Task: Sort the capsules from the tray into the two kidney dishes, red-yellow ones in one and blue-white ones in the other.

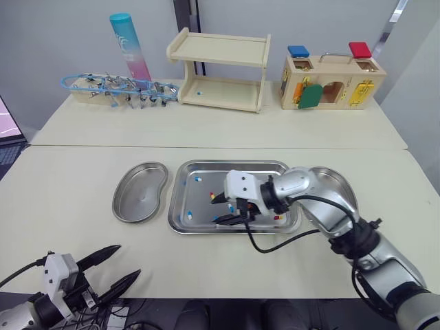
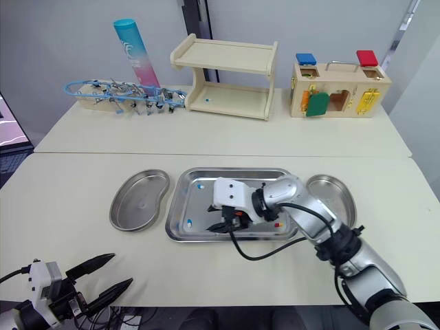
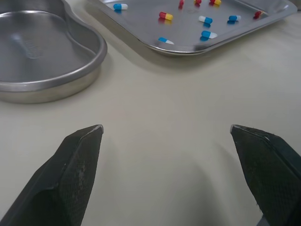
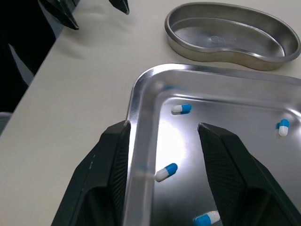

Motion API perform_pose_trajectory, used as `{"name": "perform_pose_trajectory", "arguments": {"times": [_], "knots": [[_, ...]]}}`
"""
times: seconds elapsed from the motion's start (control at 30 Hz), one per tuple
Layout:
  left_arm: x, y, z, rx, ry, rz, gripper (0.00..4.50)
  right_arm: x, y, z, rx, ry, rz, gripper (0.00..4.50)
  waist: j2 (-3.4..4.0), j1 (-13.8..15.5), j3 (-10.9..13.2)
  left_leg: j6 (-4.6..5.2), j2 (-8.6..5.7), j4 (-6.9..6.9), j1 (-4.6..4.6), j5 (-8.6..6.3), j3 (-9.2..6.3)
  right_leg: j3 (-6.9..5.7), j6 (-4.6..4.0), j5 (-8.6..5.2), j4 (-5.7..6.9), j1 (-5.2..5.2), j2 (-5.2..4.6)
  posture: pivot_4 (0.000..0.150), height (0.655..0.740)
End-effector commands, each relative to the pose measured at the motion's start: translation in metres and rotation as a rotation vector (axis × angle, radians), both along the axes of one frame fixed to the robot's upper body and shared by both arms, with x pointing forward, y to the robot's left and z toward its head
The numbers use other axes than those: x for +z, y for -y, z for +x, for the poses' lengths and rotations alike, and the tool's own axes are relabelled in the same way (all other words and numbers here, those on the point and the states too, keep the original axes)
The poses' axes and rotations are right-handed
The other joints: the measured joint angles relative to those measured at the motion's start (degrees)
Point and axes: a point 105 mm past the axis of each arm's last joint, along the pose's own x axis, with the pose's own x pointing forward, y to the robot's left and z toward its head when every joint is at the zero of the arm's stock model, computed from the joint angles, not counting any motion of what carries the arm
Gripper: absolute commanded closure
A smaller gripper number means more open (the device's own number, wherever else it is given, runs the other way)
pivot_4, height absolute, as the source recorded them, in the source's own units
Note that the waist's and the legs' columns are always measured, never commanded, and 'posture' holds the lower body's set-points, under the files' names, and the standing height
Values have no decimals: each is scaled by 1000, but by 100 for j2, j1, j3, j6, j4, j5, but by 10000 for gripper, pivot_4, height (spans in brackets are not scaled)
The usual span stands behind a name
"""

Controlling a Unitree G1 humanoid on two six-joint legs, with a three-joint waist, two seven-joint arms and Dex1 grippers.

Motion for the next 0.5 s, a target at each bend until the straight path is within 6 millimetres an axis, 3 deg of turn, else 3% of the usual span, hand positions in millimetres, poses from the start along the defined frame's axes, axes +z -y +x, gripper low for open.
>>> {"name": "perform_pose_trajectory", "arguments": {"times": [0.03,0.5], "knots": [[8,5,4,-35,35,24,0,5,-12,4,4,60,12,19834,0,-4,0,0,1,0,0,0,-1,0,0,0,0,0,1,1500,7400],[34,22,20,-73,66,41,0,-14,-54,15,43,82,-14,19834,2,-60,1,0,5,-3,2,0,-7,2,-5,3,3,-5,10,1500,7400]]}}
